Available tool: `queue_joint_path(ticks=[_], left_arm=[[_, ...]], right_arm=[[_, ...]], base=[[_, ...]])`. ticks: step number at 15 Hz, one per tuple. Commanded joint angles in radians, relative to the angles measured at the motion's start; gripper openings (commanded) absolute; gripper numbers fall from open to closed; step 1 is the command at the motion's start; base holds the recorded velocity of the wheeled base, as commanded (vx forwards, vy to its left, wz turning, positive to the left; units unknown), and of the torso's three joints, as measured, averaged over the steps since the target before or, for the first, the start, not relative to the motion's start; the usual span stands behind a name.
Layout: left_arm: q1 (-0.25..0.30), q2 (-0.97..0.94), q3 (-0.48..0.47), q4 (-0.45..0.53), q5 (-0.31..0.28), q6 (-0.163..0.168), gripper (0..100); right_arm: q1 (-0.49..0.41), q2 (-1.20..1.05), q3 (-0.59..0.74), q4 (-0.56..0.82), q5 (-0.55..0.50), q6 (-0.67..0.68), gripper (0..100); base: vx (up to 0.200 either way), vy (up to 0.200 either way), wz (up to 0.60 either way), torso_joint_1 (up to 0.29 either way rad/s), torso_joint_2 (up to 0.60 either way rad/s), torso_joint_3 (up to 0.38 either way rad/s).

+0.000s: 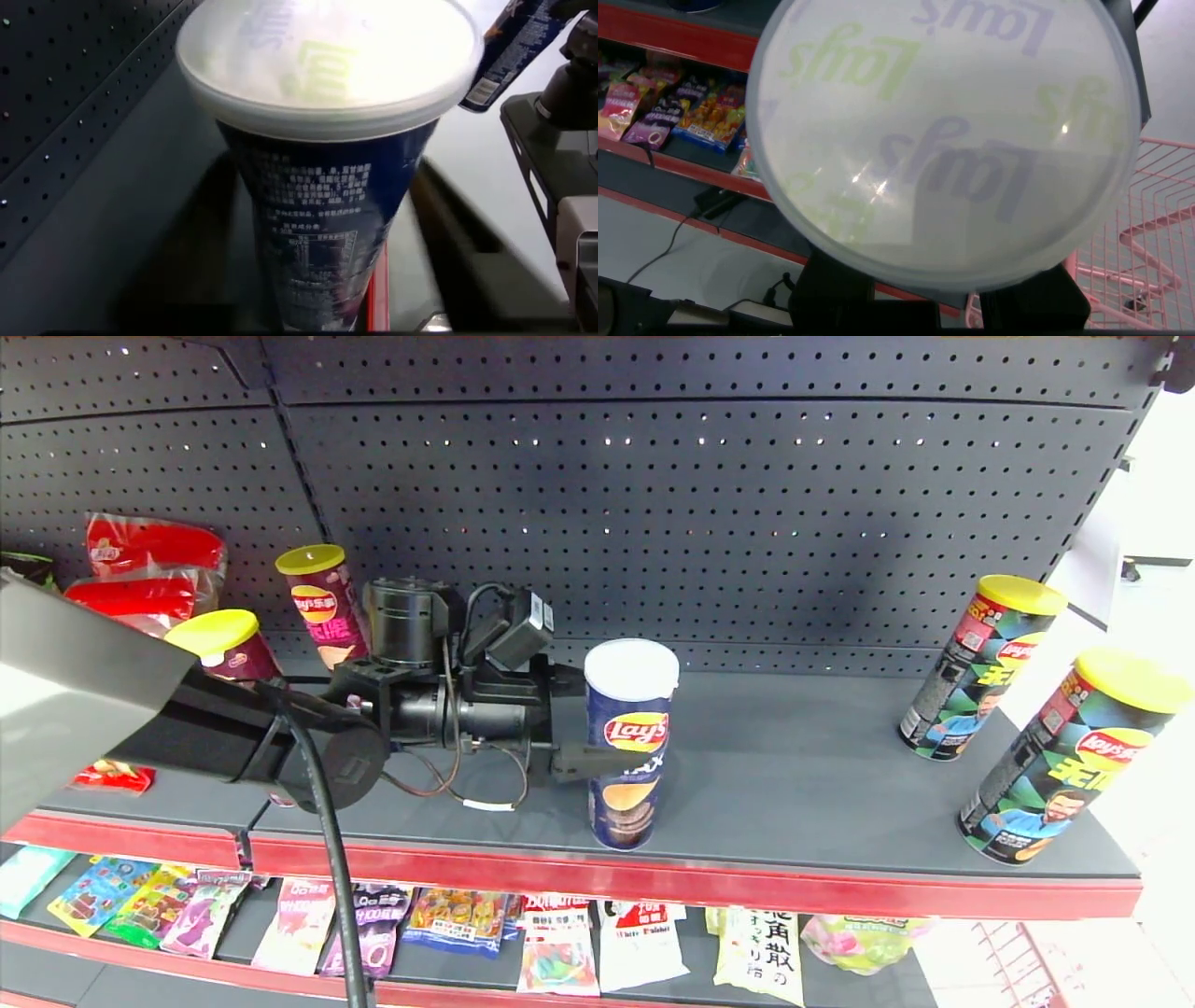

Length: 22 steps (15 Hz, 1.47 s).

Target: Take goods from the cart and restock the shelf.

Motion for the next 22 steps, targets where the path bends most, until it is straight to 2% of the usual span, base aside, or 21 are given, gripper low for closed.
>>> queue_joint_path(ticks=[1,3,6,7,8,10,12,13,14,15,17,18,20,21,22], left_arm=[[0.000,-0.020,0.022,-0.004,0.000,-0.001,100],[0.014,-0.063,0.095,-0.005,0.000,0.002,100],[0.082,-0.207,0.282,-0.005,0.000,0.003,100],[0.097,-0.227,0.302,-0.005,0.000,0.005,100],[0.151,-0.290,0.362,-0.019,0.014,0.006,100],[0.210,-0.354,0.444,-0.079,0.024,0.006,100],[0.238,-0.423,0.511,-0.131,0.153,0.005,100],[0.240,-0.466,0.545,-0.157,0.399,-0.001,100],[0.232,-0.494,0.572,-0.168,0.502,-0.007,100],[0.218,-0.512,0.592,-0.170,0.515,-0.026,100],[0.195,-0.593,0.617,-0.157,0.528,-0.172,100],[0.184,-0.647,0.635,-0.133,0.548,-0.213,100],[0.172,-0.787,0.677,0.013,0.577,-0.222,100],[0.166,-0.880,0.684,0.131,0.578,-0.222,100],[0.166,-1.001,0.684,0.311,0.578,-0.222,100]], right_arm=[[0.001,0.002,0.000,0.000,0.000,0.000,0],[0.001,0.002,0.000,0.000,0.000,0.000,0],[-0.001,0.002,0.000,0.000,0.000,0.000,0],[0.001,0.002,0.000,0.000,0.002,0.000,0],[0.001,0.002,0.000,0.000,0.003,0.000,0],[0.001,0.002,0.000,0.000,0.005,0.000,0],[-0.001,0.002,0.000,0.000,0.000,0.001,0],[-0.013,0.003,-0.001,0.000,0.000,-0.005,0],[-0.013,0.008,-0.008,0.000,0.003,-0.008,0],[-0.012,0.022,-0.027,-0.002,0.002,-0.008,0],[-0.012,0.167,-0.190,0.000,0.005,-0.008,0],[-0.009,0.258,-0.268,-0.002,0.014,-0.010,0],[0.014,0.417,-0.380,-0.005,0.069,-0.011,0],[0.034,0.485,-0.429,-0.003,0.104,-0.016,0],[0.067,0.574,-0.478,-0.003,0.121,-0.039,0]], base=[[0.000,0.000,0.00,0.000,0.00,0.000],[0.000,0.000,0.00,0.000,0.00,0.000],[0.000,0.000,0.00,0.000,0.00,0.000],[0.000,0.000,0.00,0.000,0.00,0.000],[0.000,0.000,0.00,0.000,0.00,0.000],[0.000,0.000,0.00,0.000,0.00,0.000],[0.000,0.000,0.00,0.000,0.00,0.000],[0.000,0.000,0.00,0.000,0.00,0.000],[0.000,0.000,0.00,0.000,0.00,0.000],[0.000,0.000,0.00,0.000,0.00,0.000],[0.000,0.000,0.00,0.000,0.00,0.000],[0.000,0.000,0.00,0.000,0.00,0.000],[0.000,0.000,0.00,0.000,0.00,0.000],[0.000,0.000,0.00,0.000,0.00,0.000],[0.000,0.000,0.00,0.000,0.00,0.000]])
